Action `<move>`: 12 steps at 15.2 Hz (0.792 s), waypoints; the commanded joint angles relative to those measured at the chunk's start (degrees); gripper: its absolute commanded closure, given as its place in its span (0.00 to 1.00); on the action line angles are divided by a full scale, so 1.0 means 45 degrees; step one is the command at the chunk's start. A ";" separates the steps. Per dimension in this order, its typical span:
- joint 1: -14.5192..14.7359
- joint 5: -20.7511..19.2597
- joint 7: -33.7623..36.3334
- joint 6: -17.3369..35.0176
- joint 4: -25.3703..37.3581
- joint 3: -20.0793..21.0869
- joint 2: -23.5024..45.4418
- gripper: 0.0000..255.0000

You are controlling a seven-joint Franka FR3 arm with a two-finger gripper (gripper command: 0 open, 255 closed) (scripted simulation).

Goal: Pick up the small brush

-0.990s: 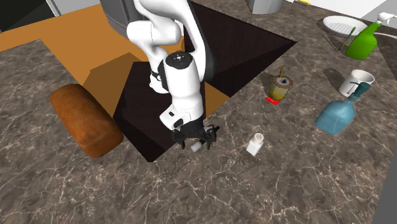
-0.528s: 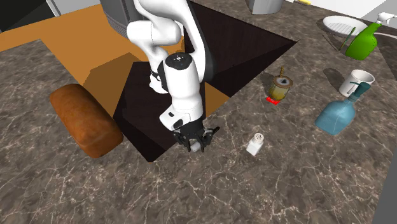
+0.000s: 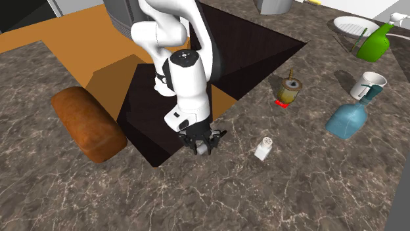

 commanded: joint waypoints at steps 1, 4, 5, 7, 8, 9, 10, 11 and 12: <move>-0.0009 0.0192 -0.0125 -0.0369 0.0083 0.0012 -0.0297 1.00; -0.0009 0.0408 -0.0263 -0.0905 0.0257 0.0004 -0.0683 1.00; -0.0007 0.0471 -0.0302 -0.1084 0.0320 -0.0003 -0.0805 1.00; -0.0005 0.0584 -0.0373 -0.1443 0.0456 -0.0020 -0.1041 1.00; -0.0004 0.0635 -0.0404 -0.1622 0.0528 -0.0029 -0.1154 1.00; -0.0002 0.0682 -0.0433 -0.1802 0.0603 -0.0040 -0.1264 1.00; -0.0001 0.0727 -0.0460 -0.1981 0.0680 -0.0051 -0.1372 1.00; 0.0000 0.0767 -0.0485 -0.2160 0.0761 -0.0064 -0.1476 1.00; 0.0002 0.0776 -0.0490 -0.2187 0.0771 -0.0066 -0.1493 1.00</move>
